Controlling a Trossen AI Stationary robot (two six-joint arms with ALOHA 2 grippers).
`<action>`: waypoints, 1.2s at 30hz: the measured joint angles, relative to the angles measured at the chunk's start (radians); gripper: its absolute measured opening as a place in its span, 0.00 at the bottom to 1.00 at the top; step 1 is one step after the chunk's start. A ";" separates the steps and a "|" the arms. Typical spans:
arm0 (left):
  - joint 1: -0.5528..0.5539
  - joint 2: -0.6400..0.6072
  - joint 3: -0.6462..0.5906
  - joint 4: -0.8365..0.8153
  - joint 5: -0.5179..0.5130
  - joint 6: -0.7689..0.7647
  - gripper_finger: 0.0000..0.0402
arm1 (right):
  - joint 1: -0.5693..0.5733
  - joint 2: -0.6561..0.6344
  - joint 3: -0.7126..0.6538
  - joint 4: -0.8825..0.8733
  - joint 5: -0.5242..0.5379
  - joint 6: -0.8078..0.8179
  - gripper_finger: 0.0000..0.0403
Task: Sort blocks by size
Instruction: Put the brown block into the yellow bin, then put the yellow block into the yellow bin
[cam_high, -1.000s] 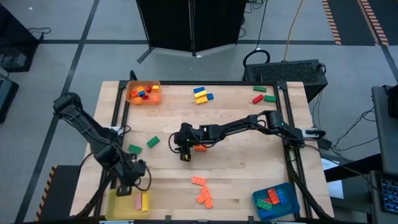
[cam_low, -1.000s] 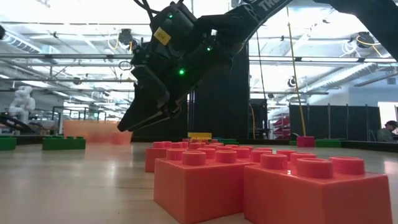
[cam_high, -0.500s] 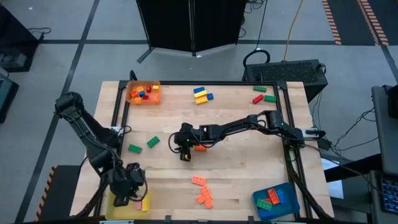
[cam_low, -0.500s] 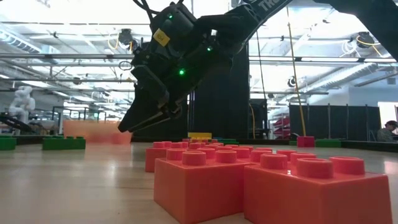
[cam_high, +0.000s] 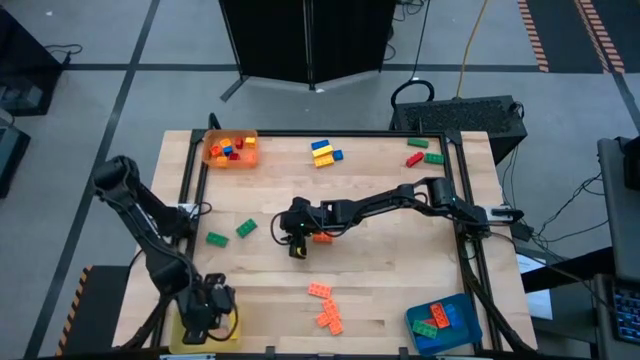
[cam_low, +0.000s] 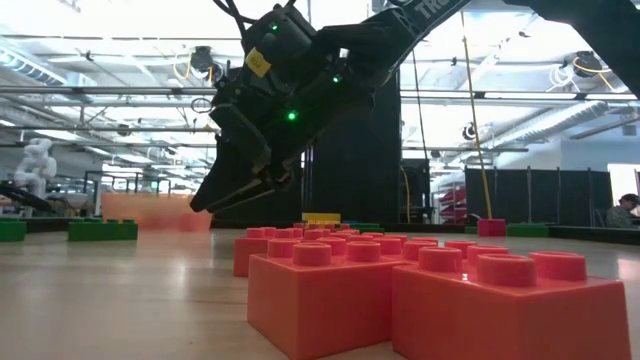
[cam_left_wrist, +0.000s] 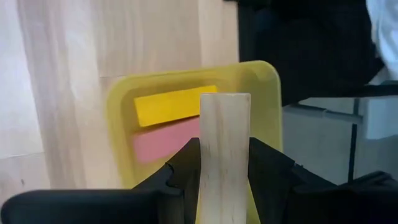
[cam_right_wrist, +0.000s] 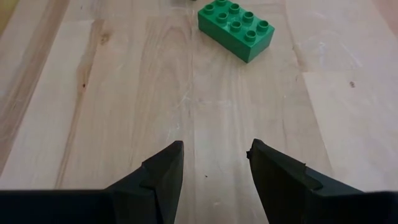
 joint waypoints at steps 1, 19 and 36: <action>0.002 0.003 0.000 -0.004 0.000 0.000 0.28 | 0.000 0.000 0.000 0.000 0.000 0.000 0.44; 0.023 0.072 0.000 -0.020 0.030 0.000 0.41 | 0.001 0.000 0.000 0.000 -0.001 0.000 0.44; 0.060 0.071 0.000 -0.091 0.215 0.079 0.41 | -0.012 0.000 0.000 -0.009 -0.001 -0.044 0.44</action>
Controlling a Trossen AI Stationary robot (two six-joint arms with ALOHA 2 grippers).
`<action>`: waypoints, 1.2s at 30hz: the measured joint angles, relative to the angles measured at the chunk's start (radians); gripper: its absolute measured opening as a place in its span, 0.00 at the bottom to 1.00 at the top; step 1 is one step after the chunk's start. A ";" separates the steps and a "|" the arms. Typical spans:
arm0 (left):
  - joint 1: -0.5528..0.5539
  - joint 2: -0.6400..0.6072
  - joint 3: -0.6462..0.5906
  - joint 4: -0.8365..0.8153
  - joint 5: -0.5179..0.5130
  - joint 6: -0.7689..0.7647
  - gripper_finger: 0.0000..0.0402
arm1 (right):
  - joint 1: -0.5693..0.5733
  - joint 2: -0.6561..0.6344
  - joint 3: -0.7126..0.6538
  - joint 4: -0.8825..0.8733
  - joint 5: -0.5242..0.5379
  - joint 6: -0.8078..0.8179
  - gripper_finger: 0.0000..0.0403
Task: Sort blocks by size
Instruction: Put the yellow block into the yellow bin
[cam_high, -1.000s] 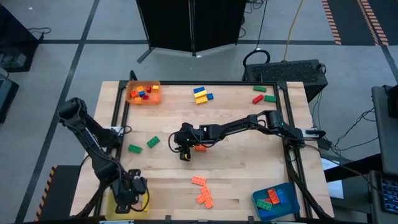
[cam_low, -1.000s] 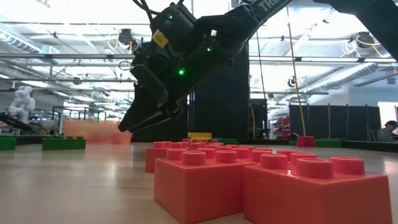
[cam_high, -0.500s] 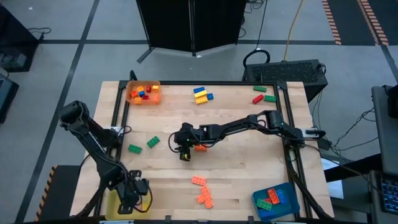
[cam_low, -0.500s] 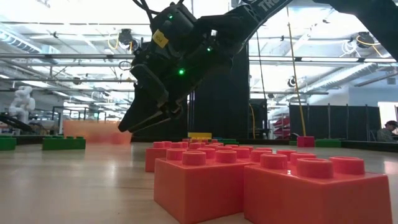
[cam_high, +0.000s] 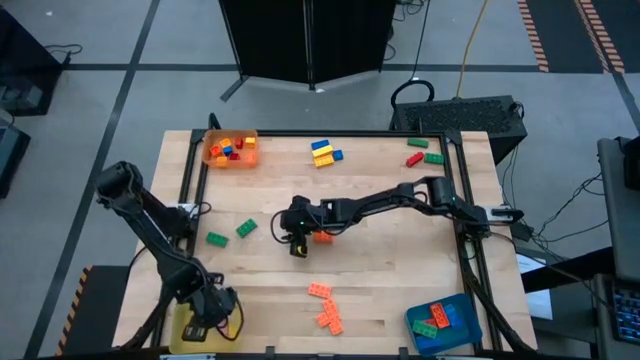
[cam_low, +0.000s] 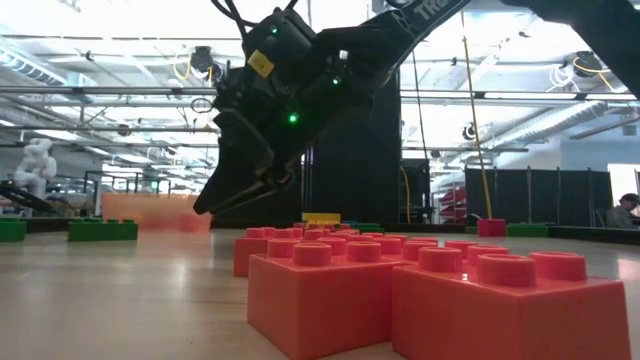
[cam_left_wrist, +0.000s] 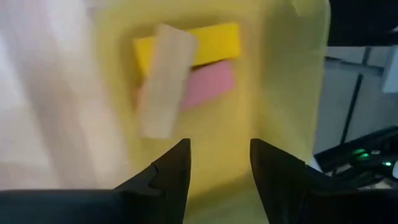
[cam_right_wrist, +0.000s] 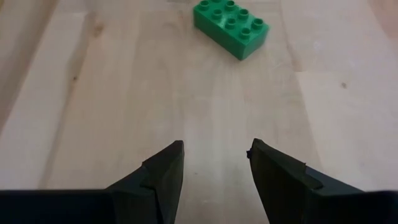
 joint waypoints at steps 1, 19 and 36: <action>0.010 -0.008 0.000 -0.015 -0.009 0.013 0.41 | -0.005 0.000 0.000 0.000 0.001 -0.004 0.44; 0.199 -0.342 0.055 -0.294 -0.801 0.191 0.41 | -0.188 -0.032 0.301 -0.672 0.261 -0.369 0.44; 0.392 -0.350 -0.078 -0.104 -1.065 0.525 0.41 | -0.464 -0.032 0.346 -0.828 0.122 -0.765 0.34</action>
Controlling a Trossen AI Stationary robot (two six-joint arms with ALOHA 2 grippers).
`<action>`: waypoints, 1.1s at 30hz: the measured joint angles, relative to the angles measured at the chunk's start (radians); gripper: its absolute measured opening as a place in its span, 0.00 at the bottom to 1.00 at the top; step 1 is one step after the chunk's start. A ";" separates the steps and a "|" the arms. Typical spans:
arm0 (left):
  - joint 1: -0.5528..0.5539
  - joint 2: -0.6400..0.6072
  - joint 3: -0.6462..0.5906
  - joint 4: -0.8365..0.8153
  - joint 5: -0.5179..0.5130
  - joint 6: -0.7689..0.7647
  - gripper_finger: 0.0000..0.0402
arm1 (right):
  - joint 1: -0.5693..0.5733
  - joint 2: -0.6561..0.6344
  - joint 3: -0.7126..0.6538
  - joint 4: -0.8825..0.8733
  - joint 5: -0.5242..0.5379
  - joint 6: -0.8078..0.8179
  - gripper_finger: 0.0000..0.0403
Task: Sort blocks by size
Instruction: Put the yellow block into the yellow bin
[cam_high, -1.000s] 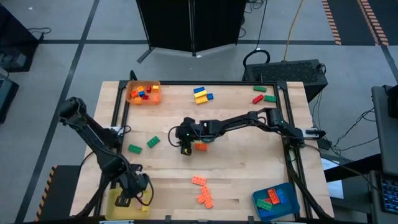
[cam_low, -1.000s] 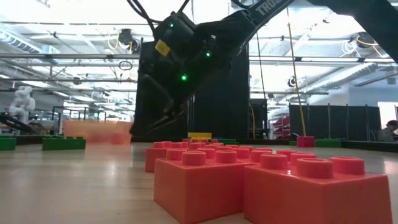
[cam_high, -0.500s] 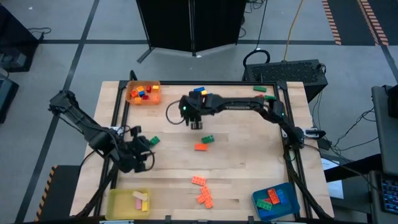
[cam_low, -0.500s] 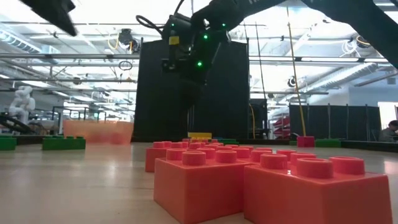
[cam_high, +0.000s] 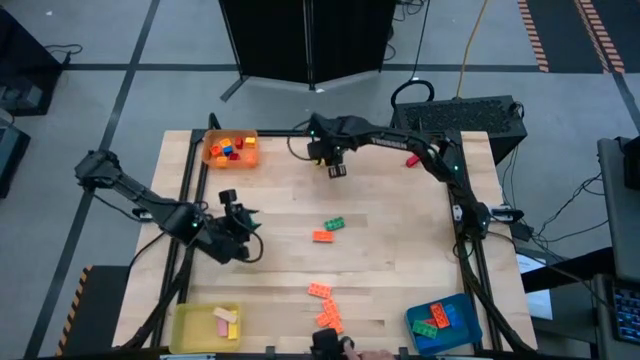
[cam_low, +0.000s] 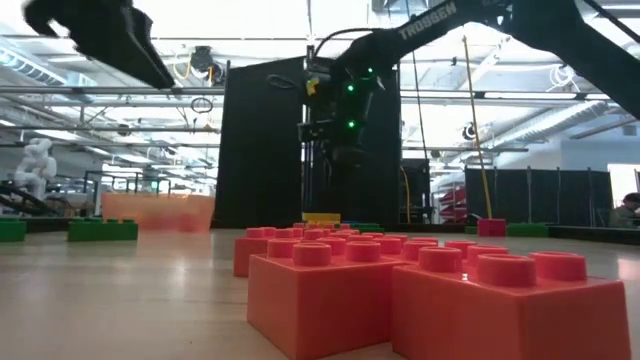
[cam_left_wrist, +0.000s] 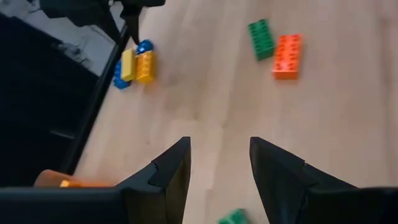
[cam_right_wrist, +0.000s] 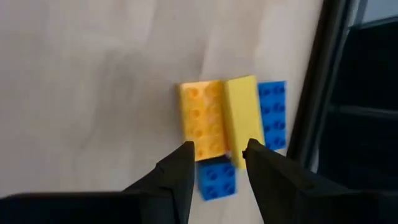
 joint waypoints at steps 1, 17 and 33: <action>0.023 -0.002 -0.011 0.019 0.000 0.017 0.41 | -0.011 0.000 0.000 0.017 -0.010 -0.015 0.34; 0.478 -0.080 -0.137 0.465 0.343 0.418 0.41 | -0.123 0.013 0.000 0.089 -0.186 -0.164 0.55; 0.803 0.181 -0.137 0.889 0.635 0.471 0.41 | -0.188 0.072 0.000 0.092 -0.307 -0.200 0.55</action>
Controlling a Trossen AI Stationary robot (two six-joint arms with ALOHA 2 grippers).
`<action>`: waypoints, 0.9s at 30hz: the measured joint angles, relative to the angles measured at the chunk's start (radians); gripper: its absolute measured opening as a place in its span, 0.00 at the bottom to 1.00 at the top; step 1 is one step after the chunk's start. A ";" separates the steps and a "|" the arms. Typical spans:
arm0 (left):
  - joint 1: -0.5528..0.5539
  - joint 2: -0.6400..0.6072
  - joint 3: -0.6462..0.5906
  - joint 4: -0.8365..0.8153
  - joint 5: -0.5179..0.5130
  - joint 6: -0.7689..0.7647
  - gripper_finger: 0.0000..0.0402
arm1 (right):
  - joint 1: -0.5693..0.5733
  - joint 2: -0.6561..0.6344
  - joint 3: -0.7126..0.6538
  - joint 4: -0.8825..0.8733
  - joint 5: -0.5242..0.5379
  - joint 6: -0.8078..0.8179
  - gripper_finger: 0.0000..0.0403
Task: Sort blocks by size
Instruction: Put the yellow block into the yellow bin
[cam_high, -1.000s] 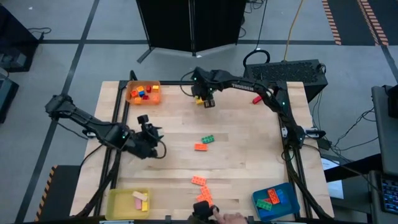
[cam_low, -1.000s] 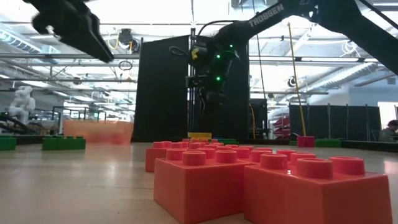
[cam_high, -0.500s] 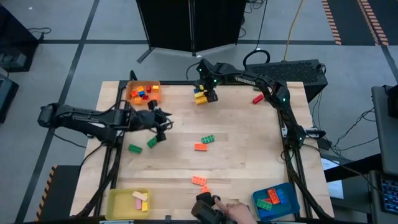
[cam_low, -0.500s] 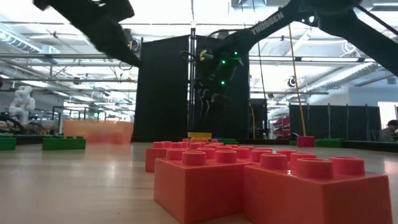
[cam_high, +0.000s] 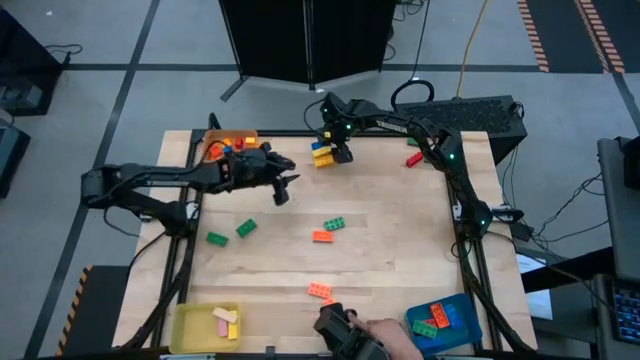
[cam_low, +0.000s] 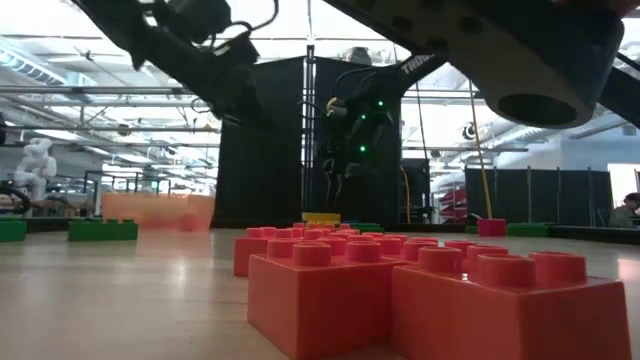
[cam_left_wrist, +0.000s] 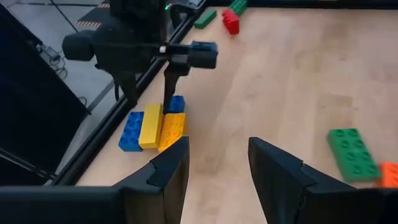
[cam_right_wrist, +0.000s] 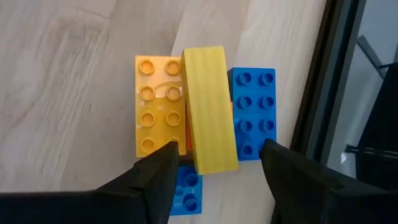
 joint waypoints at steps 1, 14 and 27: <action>0.009 0.020 0.000 0.017 0.002 -0.001 0.41 | -0.002 0.000 0.000 0.000 0.000 -0.006 0.55; 0.113 0.232 0.000 0.231 0.001 -0.053 0.41 | -0.008 0.011 0.000 0.001 -0.029 -0.020 0.55; 0.162 0.269 0.001 0.306 0.018 -0.053 0.41 | -0.038 0.038 0.000 0.013 -0.078 -0.014 0.45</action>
